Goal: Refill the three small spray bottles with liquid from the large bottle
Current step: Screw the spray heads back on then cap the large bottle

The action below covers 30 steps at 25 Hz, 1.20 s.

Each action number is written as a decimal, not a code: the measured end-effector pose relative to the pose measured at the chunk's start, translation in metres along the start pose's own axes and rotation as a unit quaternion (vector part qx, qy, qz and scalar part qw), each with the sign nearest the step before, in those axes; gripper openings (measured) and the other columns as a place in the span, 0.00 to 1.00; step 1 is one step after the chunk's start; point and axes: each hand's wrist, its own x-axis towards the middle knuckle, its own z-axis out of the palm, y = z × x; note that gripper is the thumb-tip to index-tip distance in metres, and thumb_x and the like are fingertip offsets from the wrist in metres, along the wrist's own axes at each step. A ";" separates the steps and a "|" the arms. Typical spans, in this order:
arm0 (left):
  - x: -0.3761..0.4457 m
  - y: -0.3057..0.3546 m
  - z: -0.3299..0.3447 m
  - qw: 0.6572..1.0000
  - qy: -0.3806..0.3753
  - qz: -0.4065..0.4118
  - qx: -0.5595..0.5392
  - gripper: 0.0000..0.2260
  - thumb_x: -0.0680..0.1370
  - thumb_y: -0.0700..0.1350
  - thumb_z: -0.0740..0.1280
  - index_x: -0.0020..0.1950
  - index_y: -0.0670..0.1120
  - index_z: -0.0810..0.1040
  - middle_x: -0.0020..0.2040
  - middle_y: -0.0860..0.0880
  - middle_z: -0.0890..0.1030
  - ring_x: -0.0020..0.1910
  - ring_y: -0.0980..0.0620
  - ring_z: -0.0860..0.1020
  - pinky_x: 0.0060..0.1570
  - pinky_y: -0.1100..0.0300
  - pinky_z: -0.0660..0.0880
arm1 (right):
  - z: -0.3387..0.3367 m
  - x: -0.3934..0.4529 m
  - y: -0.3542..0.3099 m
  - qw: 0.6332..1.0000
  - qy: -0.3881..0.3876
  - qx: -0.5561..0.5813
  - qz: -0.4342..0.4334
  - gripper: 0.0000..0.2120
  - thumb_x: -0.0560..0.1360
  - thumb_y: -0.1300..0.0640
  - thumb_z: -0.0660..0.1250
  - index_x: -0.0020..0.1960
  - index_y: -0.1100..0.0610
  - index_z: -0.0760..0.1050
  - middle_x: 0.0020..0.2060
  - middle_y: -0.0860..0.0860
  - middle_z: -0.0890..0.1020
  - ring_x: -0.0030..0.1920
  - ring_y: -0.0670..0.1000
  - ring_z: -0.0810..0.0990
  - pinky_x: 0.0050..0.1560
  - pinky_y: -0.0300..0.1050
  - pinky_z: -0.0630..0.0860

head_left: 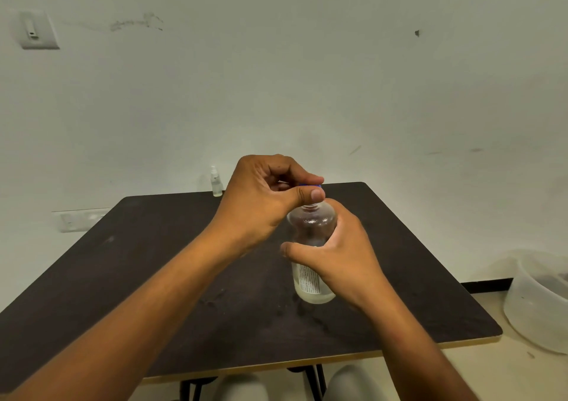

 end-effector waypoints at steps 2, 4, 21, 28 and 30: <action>0.003 -0.001 -0.002 0.999 -0.035 -0.007 -0.001 0.05 0.73 0.35 0.76 0.46 0.43 0.87 0.46 0.48 0.88 0.50 0.50 0.86 0.55 0.52 0.83 | -0.001 -0.002 0.000 1.000 -0.008 0.003 0.005 0.25 0.66 0.53 0.82 0.58 0.43 0.74 0.48 0.40 0.81 0.50 0.36 0.81 0.42 0.29 0.76; 0.004 -0.002 -0.003 0.997 -0.062 -0.018 -0.036 0.06 0.75 0.33 0.73 0.47 0.43 0.86 0.49 0.46 0.88 0.54 0.49 0.86 0.57 0.53 0.82 | -0.005 -0.002 0.000 1.000 -0.008 0.006 0.006 0.25 0.66 0.53 0.82 0.59 0.44 0.75 0.48 0.41 0.82 0.50 0.41 0.82 0.45 0.32 0.77; 0.009 0.000 -0.009 0.991 -0.040 -0.028 -0.123 0.07 0.70 0.37 0.75 0.48 0.40 0.85 0.50 0.43 0.87 0.56 0.43 0.85 0.58 0.52 0.81 | -0.007 0.006 -0.011 1.000 -0.014 -0.001 -0.004 0.26 0.66 0.53 0.82 0.59 0.44 0.75 0.48 0.43 0.82 0.49 0.46 0.83 0.47 0.35 0.79; 0.005 -0.007 -0.007 0.986 -0.057 -0.045 -0.147 0.08 0.70 0.37 0.74 0.47 0.38 0.82 0.50 0.40 0.87 0.56 0.43 0.85 0.57 0.52 0.82 | -0.008 0.003 -0.005 1.000 -0.026 -0.011 0.001 0.27 0.66 0.53 0.82 0.60 0.44 0.74 0.49 0.43 0.82 0.49 0.46 0.83 0.47 0.35 0.78; 0.004 -0.012 -0.005 0.983 -0.052 -0.045 -0.170 0.07 0.71 0.35 0.73 0.48 0.38 0.82 0.52 0.39 0.87 0.56 0.42 0.85 0.56 0.53 0.82 | -0.008 0.003 -0.003 1.000 -0.021 -0.006 0.001 0.27 0.66 0.53 0.82 0.60 0.45 0.74 0.48 0.43 0.82 0.48 0.46 0.83 0.48 0.36 0.79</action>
